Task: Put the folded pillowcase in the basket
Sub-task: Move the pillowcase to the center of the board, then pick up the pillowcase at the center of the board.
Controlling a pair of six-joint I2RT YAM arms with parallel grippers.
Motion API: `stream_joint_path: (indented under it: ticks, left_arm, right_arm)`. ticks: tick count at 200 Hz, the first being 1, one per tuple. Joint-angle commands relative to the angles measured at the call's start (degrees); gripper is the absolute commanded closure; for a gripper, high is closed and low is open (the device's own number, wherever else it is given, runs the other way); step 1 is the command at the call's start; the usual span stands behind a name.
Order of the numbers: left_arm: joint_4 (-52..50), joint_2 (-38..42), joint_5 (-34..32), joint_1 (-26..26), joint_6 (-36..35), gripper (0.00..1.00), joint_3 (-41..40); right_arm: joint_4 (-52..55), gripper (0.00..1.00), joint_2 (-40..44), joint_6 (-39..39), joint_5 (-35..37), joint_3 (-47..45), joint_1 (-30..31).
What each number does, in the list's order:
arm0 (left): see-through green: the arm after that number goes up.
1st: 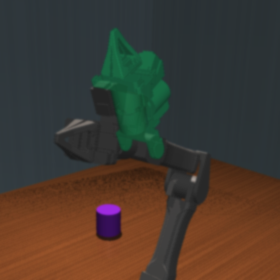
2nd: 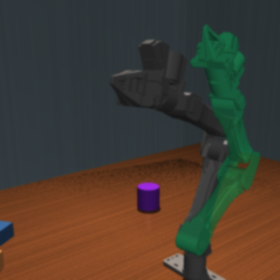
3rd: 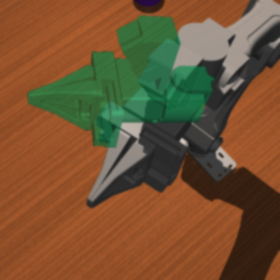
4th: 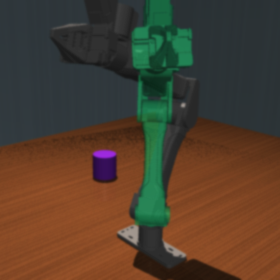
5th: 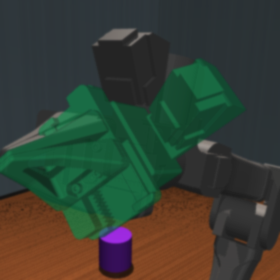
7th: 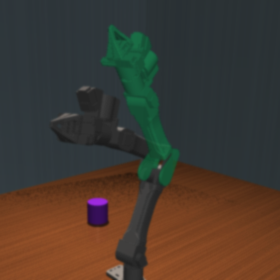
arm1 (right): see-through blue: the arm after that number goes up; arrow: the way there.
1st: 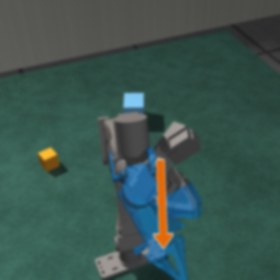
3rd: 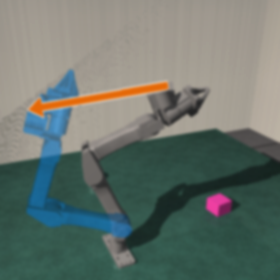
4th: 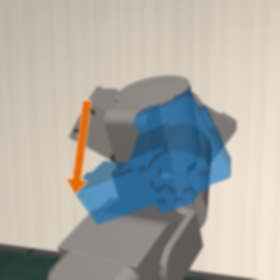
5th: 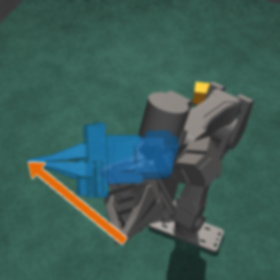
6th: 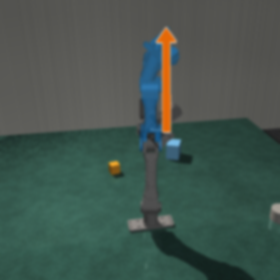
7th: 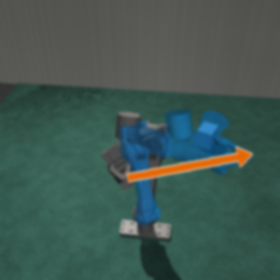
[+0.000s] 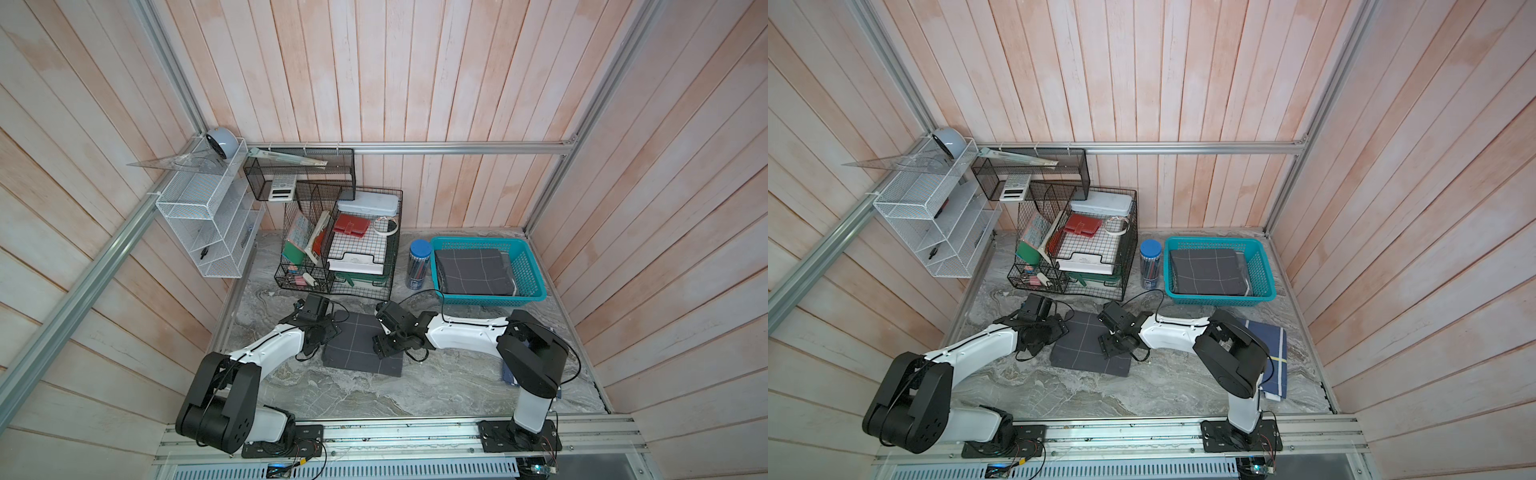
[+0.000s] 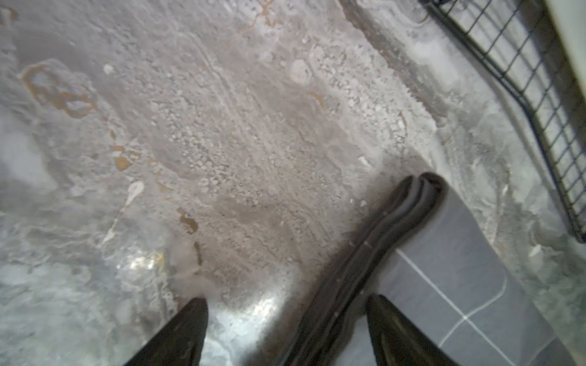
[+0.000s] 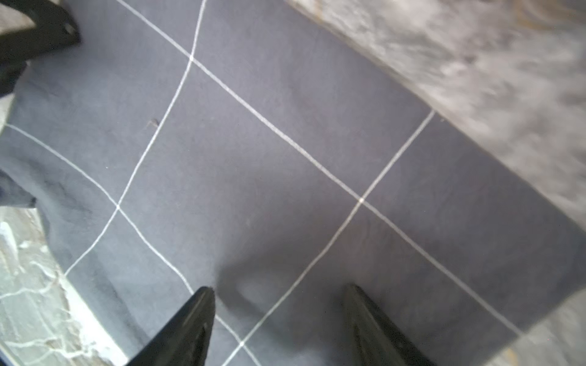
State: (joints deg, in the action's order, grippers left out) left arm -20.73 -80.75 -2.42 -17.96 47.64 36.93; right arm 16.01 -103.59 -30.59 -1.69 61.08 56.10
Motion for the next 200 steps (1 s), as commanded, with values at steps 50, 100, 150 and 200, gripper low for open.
stream_joint_path:
  ticks: [50, 100, 150, 200]
  left_arm:
    - [9.45, -8.55, 8.72, -14.07, 5.50, 0.31, -1.79]
    - [9.07, -7.09, 4.93, -17.00, 8.51, 0.62, -2.16]
    - [9.44, -6.68, 3.50, -18.03, 9.58, 0.82, -2.00]
    - [10.04, -9.46, 3.82, -20.69, 9.49, 0.80, 0.02]
  right_arm:
    - [3.59, 0.28, 6.45, -1.84, 4.05, -7.63, -2.02]
    - [5.54, 0.29, 16.11, -5.05, 11.67, -11.73, -4.22]
    - [2.82, 0.28, 22.30, -11.84, 17.58, -20.49, -7.04]
    - [-0.69, 0.28, 22.52, -13.55, 14.48, -24.26, -7.92]
